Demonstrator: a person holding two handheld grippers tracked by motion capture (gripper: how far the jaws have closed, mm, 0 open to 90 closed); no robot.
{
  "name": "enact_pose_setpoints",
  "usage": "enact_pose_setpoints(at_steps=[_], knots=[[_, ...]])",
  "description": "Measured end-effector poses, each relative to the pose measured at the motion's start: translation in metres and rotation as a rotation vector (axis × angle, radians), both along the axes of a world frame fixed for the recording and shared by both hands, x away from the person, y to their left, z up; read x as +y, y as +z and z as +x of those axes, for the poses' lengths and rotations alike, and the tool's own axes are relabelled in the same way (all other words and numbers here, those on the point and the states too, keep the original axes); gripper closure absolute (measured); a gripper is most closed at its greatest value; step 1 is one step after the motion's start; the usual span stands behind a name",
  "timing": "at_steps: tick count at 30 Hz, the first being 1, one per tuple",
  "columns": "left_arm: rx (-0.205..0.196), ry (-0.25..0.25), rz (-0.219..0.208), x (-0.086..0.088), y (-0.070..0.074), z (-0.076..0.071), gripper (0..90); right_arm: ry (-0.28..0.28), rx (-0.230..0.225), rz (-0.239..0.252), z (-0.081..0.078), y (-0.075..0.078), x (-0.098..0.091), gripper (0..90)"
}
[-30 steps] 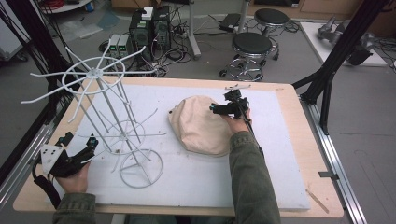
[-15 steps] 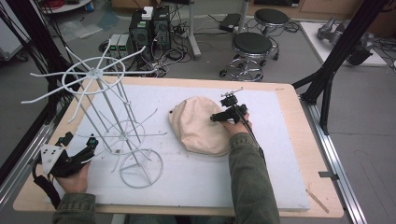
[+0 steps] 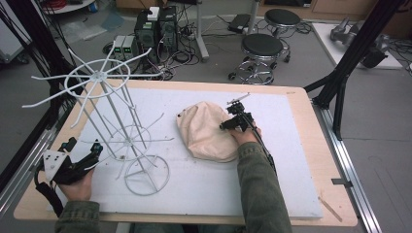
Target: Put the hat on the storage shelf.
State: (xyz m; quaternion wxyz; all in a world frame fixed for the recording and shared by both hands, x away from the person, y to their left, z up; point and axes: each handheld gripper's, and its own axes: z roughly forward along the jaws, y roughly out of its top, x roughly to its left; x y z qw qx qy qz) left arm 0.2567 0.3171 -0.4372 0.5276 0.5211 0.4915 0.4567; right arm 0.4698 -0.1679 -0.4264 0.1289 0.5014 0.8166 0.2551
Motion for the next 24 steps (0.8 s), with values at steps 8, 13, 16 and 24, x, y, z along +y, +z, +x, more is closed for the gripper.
enact_pose_setpoints(at_steps=[8,13,16,24], knots=[[0.004,-0.003,0.005,0.0,0.0,0.0,20.8,-0.039,-0.002,-0.04,-0.005,0.004,0.006,73.3],[0.004,0.0,0.01,0.0,-0.001,0.001,20.9,-0.035,-0.008,-0.02,-0.006,0.006,0.002,76.1],[0.008,-0.003,0.011,0.0,-0.001,0.001,20.9,-0.043,-0.049,-0.003,-0.01,0.005,0.0,77.0],[0.01,-0.002,0.0,0.0,-0.001,0.001,21.0,-0.045,-0.089,0.049,-0.013,0.008,-0.012,79.6]])
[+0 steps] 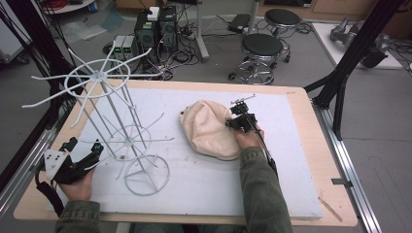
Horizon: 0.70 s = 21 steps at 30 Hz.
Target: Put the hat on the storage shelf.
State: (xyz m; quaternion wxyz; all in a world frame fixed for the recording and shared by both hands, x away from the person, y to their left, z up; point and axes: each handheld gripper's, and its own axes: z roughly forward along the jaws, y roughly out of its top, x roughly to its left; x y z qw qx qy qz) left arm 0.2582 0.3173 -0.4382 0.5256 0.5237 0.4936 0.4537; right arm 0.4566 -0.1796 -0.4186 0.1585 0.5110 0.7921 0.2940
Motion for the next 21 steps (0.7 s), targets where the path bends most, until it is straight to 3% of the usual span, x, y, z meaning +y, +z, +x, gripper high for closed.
enact_pose_setpoints(at_steps=[2,15,17,19,21], knots=[[0.001,-0.001,-0.001,0.0,0.0,0.0,21.0,-0.01,-0.007,0.026,-0.001,0.001,-0.004,80.2],[0.001,-0.011,-0.013,-0.002,0.0,0.0,21.0,-0.001,-0.041,0.064,-0.008,0.002,-0.014,80.7],[-0.002,-0.01,-0.013,-0.002,0.001,0.0,21.0,-0.006,-0.058,0.053,-0.009,0.003,-0.015,80.6],[-0.002,-0.009,-0.014,-0.001,0.001,0.0,21.0,-0.01,-0.048,0.064,-0.01,0.003,-0.015,80.6],[0.0,-0.01,-0.015,-0.001,0.0,0.0,21.0,-0.014,-0.076,0.085,-0.013,0.005,-0.018,80.6]])
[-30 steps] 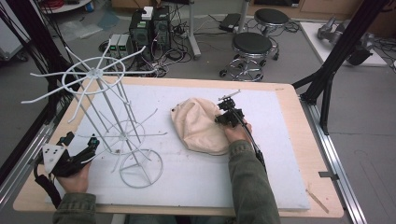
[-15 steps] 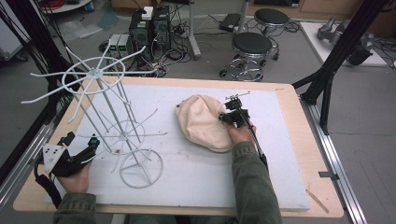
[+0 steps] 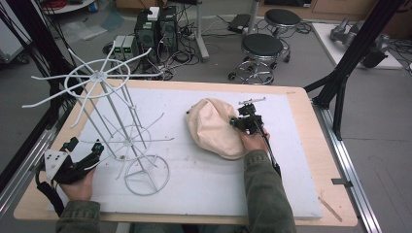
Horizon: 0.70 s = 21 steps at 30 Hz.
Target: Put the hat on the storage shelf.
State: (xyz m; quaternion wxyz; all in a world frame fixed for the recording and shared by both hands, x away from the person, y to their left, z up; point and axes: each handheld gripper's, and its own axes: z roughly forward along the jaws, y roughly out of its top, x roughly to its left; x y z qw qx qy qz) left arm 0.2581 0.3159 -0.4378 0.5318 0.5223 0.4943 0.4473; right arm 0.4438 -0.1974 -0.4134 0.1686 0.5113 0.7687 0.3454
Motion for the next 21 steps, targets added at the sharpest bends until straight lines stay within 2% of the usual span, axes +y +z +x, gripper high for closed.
enact_pose_setpoints(at_steps=[3,4,5,7,8,13,17,21], knots=[[0.002,-0.002,-0.004,0.0,0.0,0.001,21.0,-0.009,-0.041,0.011,-0.005,0.006,-0.002,80.5],[0.001,-0.002,-0.004,0.0,0.0,0.001,21.0,-0.009,-0.041,0.011,-0.005,0.006,-0.002,80.5],[0.0,-0.001,-0.002,0.0,0.0,0.0,21.0,-0.021,-0.085,0.008,-0.009,0.013,-0.002,80.5],[-0.002,0.0,-0.004,0.0,0.001,0.0,21.0,-0.02,-0.098,0.022,-0.011,0.017,-0.003,80.5],[-0.003,0.001,-0.008,0.0,0.001,0.0,21.0,-0.026,-0.123,0.047,-0.015,0.023,-0.005,80.5],[-0.004,0.001,-0.014,0.001,0.0,0.0,21.0,-0.035,-0.167,0.089,-0.022,0.036,-0.012,80.5],[-0.004,0.0,-0.016,0.001,0.0,0.0,21.0,-0.038,-0.194,0.097,-0.027,0.042,-0.013,80.5],[-0.004,0.0,-0.019,0.0,0.001,0.0,21.0,-0.031,-0.23,0.126,-0.034,0.051,-0.012,80.4]])
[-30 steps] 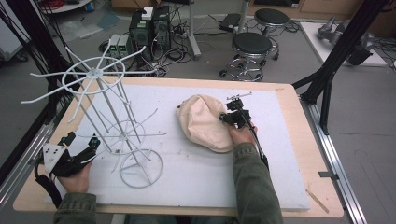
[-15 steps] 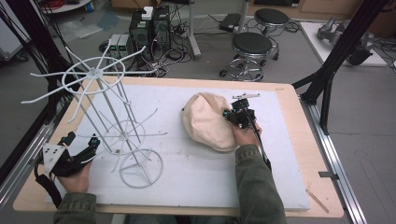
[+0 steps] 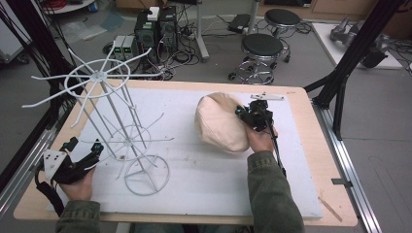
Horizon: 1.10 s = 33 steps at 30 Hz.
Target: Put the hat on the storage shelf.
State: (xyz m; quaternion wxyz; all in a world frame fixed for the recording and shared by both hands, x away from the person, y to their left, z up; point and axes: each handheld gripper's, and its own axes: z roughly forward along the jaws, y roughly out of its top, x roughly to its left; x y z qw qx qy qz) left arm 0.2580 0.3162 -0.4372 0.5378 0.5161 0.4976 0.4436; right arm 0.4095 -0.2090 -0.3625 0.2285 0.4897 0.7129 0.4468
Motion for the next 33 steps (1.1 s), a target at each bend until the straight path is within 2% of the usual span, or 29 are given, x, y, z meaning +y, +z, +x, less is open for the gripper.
enact_pose_setpoints(at_steps=[6,10,14,17,18,19,21,23,33], knots=[[0.001,-0.007,0.002,-0.001,0.001,0.0,21.0,0.006,-0.039,0.018,-0.008,0.011,0.002,80.3],[0.0,-0.012,-0.003,-0.002,0.001,0.0,21.0,0.012,-0.082,0.042,-0.014,0.025,0.002,80.2],[0.0,-0.011,-0.003,-0.002,0.002,-0.001,21.0,0.013,-0.102,0.051,-0.018,0.034,0.001,80.2],[0.0,-0.012,-0.006,-0.002,0.002,-0.001,21.0,0.01,-0.14,0.074,-0.024,0.043,-0.001,80.2],[0.0,-0.012,-0.006,-0.002,0.002,-0.001,21.0,0.01,-0.14,0.074,-0.024,0.043,-0.001,80.2],[0.0,-0.013,-0.006,-0.002,0.002,-0.001,21.0,0.011,-0.167,0.091,-0.027,0.047,-0.003,80.1],[0.0,-0.012,-0.004,-0.002,0.002,0.0,21.0,0.012,-0.171,0.103,-0.029,0.049,-0.003,80.1],[-0.001,-0.012,-0.005,-0.002,0.001,0.0,21.0,0.017,-0.202,0.122,-0.035,0.057,-0.003,80.0],[-0.002,-0.01,-0.006,-0.002,0.001,0.0,21.0,0.038,-0.275,0.175,-0.052,0.078,-0.002,79.8]])
